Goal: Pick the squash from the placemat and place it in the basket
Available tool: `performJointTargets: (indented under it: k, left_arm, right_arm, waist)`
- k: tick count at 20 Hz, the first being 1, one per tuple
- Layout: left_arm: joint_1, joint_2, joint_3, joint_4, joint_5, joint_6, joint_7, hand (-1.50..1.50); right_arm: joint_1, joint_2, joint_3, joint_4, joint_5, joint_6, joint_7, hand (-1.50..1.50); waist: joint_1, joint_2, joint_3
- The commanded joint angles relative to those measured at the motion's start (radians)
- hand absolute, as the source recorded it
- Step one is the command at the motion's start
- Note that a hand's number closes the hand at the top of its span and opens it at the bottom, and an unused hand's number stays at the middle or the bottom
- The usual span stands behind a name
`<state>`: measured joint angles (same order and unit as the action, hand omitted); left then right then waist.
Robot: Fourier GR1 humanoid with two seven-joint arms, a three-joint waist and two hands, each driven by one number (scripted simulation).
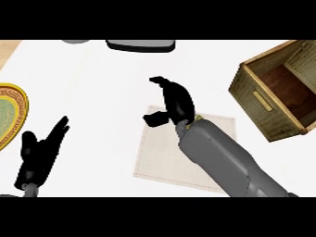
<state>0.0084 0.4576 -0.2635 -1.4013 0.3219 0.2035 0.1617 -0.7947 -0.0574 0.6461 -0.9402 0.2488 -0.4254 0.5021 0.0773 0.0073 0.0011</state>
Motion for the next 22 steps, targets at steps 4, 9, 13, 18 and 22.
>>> performJointTargets:
  k: [4,9,13,18,22]
  left_arm:
    - [0.021,-0.031,-0.028,0.041,0.015,-0.009,0.061,0.0]
    - [0.038,-0.009,-0.024,0.009,0.008,-0.015,0.073,0.0]
    - [0.004,-0.03,-0.023,0.036,0.005,-0.019,0.072,0.0]
    - [0.036,-0.015,-0.008,0.041,0.005,-0.025,0.061,0.0]
    - [0.049,-0.046,-0.016,0.027,0.009,-0.013,0.062,0.0]
  right_arm:
    - [-0.349,-0.025,0.145,0.209,0.219,0.244,0.413,-1.5]
    - [-0.607,0.03,0.098,0.279,0.141,0.611,0.604,-1.5]
    - [-0.761,0.056,0.014,0.358,0.02,0.844,0.664,-1.5]
    - [-0.838,0.056,-0.06,0.471,-0.118,1.042,0.728,-1.5]
    - [-0.898,0.057,-0.069,0.573,-0.159,1.124,0.734,-1.5]
  waist:
    - [-0.015,-0.019,-0.014]
    - [-0.014,-0.016,-0.006]
    - [-0.016,-0.004,-0.007]
    - [-0.019,-0.006,-0.007]
    - [-0.026,-0.005,-0.007]
